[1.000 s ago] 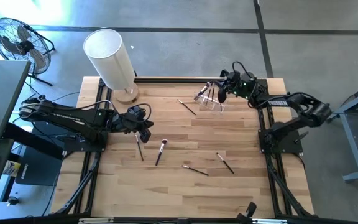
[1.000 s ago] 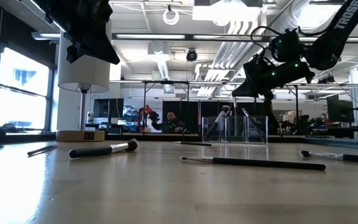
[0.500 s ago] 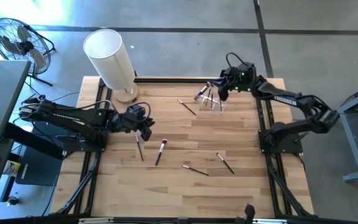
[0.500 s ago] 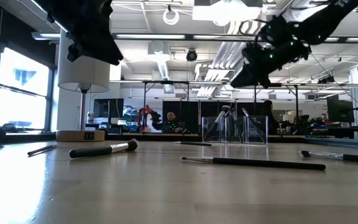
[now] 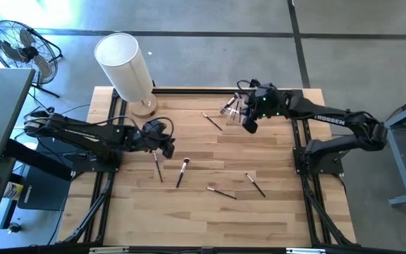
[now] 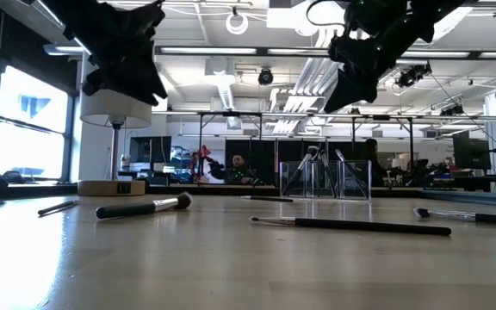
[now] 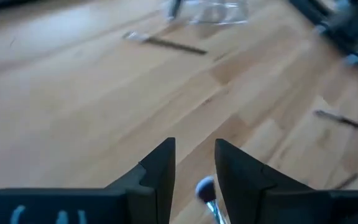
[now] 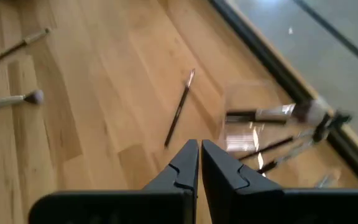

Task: Pick & Place Makeup Brushes
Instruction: Put the black makeup brush into the transparent organizer

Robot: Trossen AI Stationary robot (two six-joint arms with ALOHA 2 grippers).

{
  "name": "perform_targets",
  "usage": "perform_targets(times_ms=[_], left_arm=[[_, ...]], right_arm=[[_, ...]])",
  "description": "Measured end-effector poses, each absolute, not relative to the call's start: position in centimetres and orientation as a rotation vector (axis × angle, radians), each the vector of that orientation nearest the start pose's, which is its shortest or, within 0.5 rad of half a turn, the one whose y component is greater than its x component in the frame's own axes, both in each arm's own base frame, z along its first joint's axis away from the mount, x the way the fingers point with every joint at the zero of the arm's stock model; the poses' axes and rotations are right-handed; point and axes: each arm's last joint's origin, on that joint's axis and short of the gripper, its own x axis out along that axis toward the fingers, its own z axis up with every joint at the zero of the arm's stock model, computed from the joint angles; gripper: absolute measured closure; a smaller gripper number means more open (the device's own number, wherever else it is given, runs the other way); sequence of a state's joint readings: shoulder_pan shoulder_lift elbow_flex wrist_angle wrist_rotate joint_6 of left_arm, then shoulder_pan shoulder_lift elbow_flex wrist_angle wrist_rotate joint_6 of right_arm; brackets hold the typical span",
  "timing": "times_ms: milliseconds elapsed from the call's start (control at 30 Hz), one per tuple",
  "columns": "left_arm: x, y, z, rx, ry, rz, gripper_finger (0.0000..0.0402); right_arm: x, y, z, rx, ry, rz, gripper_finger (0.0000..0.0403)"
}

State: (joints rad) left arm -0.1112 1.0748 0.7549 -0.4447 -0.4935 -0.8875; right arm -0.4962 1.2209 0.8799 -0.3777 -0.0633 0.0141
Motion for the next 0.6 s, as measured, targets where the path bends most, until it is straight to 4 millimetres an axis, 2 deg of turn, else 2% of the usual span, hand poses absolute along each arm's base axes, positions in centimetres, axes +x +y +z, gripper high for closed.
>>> perform_targets(times_ms=[167,267,600], left_arm=[[20.1,-0.5,22.8,-0.964,0.597,0.957,0.0291],[19.0,0.0,21.7,-1.142,0.71,1.135,0.0291],[20.1,2.0,18.7,-1.262,0.921,1.304,0.0291]], right_arm=[[22.6,-10.8,25.2,0.238,0.721,-0.393,0.0394],[22.7,-10.4,24.8,0.252,0.731,-0.386,0.0401],[22.7,-10.2,24.4,0.276,0.73,-0.392,0.0401]])
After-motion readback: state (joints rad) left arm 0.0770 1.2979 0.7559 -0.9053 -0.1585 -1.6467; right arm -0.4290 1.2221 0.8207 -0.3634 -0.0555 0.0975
